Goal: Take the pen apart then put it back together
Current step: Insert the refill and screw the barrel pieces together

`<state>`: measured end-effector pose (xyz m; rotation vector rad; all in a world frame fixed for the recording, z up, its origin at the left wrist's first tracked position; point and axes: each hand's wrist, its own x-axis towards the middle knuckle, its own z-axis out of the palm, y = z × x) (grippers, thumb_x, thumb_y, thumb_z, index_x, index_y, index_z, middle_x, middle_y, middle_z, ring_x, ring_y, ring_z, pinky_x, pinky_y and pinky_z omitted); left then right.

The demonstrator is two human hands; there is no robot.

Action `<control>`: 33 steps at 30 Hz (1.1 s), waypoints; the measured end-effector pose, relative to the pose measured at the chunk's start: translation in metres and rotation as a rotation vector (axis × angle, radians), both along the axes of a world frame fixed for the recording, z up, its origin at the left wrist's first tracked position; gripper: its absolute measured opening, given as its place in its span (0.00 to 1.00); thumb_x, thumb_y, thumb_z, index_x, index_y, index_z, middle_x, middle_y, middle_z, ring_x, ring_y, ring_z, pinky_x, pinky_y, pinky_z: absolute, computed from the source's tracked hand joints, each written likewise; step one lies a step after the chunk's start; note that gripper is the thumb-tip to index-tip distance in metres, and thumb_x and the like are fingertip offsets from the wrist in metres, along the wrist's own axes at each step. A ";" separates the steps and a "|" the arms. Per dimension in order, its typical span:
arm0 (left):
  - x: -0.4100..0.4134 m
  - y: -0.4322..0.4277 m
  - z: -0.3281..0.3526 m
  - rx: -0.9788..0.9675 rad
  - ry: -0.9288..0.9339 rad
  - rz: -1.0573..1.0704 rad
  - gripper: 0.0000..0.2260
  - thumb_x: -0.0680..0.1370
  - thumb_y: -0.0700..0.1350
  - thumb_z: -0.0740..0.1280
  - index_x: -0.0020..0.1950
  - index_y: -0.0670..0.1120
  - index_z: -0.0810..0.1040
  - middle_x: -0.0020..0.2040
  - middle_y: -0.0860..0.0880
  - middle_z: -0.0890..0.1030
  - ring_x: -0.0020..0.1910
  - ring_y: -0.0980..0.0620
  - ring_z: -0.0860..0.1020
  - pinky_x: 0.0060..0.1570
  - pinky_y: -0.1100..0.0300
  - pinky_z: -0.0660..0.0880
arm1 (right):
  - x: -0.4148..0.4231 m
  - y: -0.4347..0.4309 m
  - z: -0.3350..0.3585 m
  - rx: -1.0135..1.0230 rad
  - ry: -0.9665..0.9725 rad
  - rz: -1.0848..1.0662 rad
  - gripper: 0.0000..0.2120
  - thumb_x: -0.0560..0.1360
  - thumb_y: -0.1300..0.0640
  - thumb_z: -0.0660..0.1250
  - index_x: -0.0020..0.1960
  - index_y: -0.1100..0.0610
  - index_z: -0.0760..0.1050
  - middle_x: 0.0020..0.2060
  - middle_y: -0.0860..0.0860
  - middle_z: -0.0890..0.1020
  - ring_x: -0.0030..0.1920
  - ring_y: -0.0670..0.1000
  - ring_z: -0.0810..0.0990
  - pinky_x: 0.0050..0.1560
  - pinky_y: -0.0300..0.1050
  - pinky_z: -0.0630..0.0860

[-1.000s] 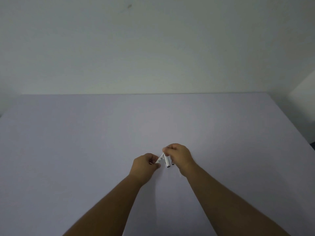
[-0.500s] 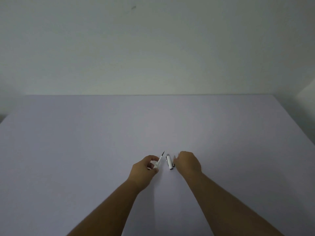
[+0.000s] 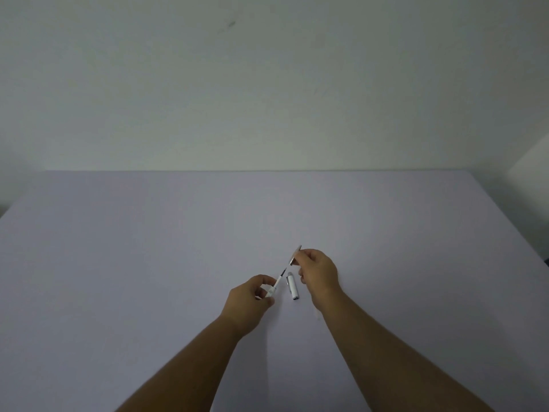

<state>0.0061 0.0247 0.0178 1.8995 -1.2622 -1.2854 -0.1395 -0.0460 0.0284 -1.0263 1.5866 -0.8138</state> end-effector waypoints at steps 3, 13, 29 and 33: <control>-0.002 -0.001 0.002 -0.009 -0.005 -0.010 0.11 0.74 0.42 0.68 0.49 0.59 0.78 0.37 0.53 0.75 0.34 0.53 0.74 0.38 0.56 0.77 | -0.001 0.002 0.004 0.004 -0.026 0.019 0.09 0.71 0.56 0.65 0.33 0.53 0.79 0.35 0.52 0.81 0.29 0.47 0.72 0.34 0.43 0.72; -0.007 0.001 0.009 -0.028 -0.019 -0.007 0.11 0.74 0.42 0.68 0.52 0.57 0.78 0.38 0.53 0.76 0.36 0.52 0.75 0.39 0.56 0.78 | -0.007 0.008 0.012 -0.042 -0.013 -0.035 0.09 0.72 0.53 0.65 0.35 0.53 0.79 0.25 0.44 0.76 0.27 0.46 0.71 0.31 0.41 0.69; -0.005 0.001 0.014 -0.041 -0.062 0.086 0.03 0.72 0.43 0.71 0.43 0.50 0.78 0.36 0.52 0.79 0.35 0.54 0.76 0.36 0.63 0.74 | 0.001 0.023 0.012 0.031 -0.051 0.284 0.05 0.71 0.52 0.69 0.41 0.53 0.81 0.37 0.49 0.84 0.30 0.47 0.72 0.34 0.43 0.71; -0.006 0.003 0.017 -0.051 -0.066 0.086 0.02 0.73 0.43 0.70 0.44 0.48 0.79 0.35 0.51 0.79 0.34 0.52 0.76 0.37 0.59 0.76 | 0.005 0.021 0.012 0.056 0.009 0.311 0.10 0.72 0.48 0.69 0.41 0.56 0.78 0.38 0.49 0.82 0.34 0.48 0.74 0.39 0.44 0.72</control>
